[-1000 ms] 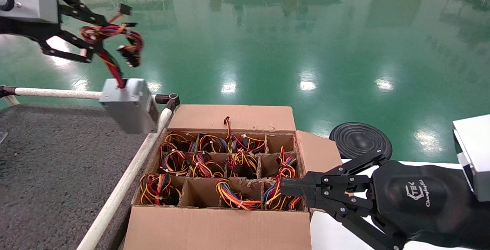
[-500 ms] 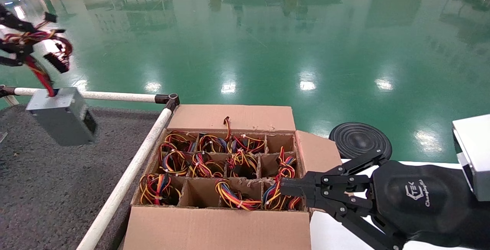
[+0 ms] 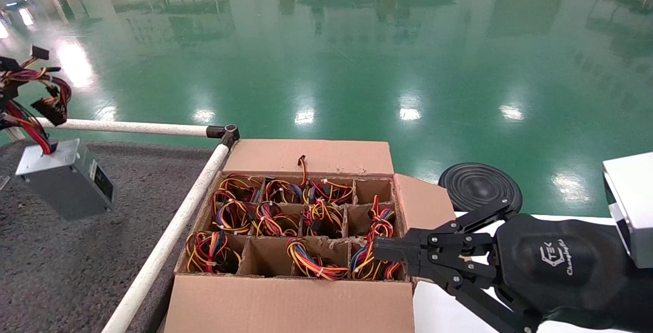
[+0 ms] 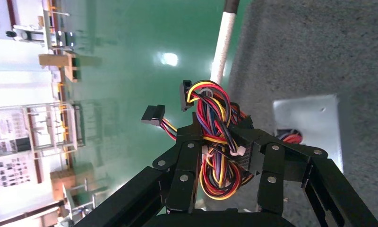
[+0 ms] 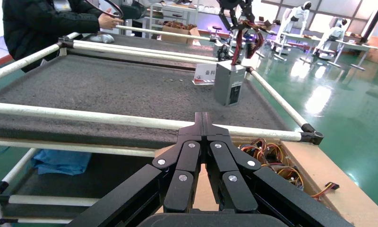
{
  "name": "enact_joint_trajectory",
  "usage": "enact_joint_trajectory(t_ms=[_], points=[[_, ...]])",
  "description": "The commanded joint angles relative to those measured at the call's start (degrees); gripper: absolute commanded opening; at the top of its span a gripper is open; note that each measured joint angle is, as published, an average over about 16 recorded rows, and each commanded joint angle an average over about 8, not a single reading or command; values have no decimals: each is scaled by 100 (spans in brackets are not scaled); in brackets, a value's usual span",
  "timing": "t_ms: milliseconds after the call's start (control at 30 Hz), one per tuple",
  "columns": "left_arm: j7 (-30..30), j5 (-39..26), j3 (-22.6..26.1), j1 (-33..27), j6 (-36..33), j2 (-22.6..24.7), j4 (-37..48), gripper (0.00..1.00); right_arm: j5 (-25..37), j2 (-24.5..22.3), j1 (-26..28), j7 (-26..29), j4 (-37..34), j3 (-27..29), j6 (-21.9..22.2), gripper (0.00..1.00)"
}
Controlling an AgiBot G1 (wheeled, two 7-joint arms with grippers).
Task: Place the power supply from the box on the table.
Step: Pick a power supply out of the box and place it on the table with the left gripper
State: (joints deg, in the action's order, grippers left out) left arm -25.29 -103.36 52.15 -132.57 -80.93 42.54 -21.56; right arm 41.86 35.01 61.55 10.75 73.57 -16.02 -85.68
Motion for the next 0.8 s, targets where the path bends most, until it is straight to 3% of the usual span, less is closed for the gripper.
enact_joint_trajectory(t_ms=[33,800], points=[[-34,-11,21,-28,-14,2,107,0,0,0,0,0,0,0,0,0],[-348,134,28,222,-163,-53,913,0,0,0,0,0,0,0,0,0]])
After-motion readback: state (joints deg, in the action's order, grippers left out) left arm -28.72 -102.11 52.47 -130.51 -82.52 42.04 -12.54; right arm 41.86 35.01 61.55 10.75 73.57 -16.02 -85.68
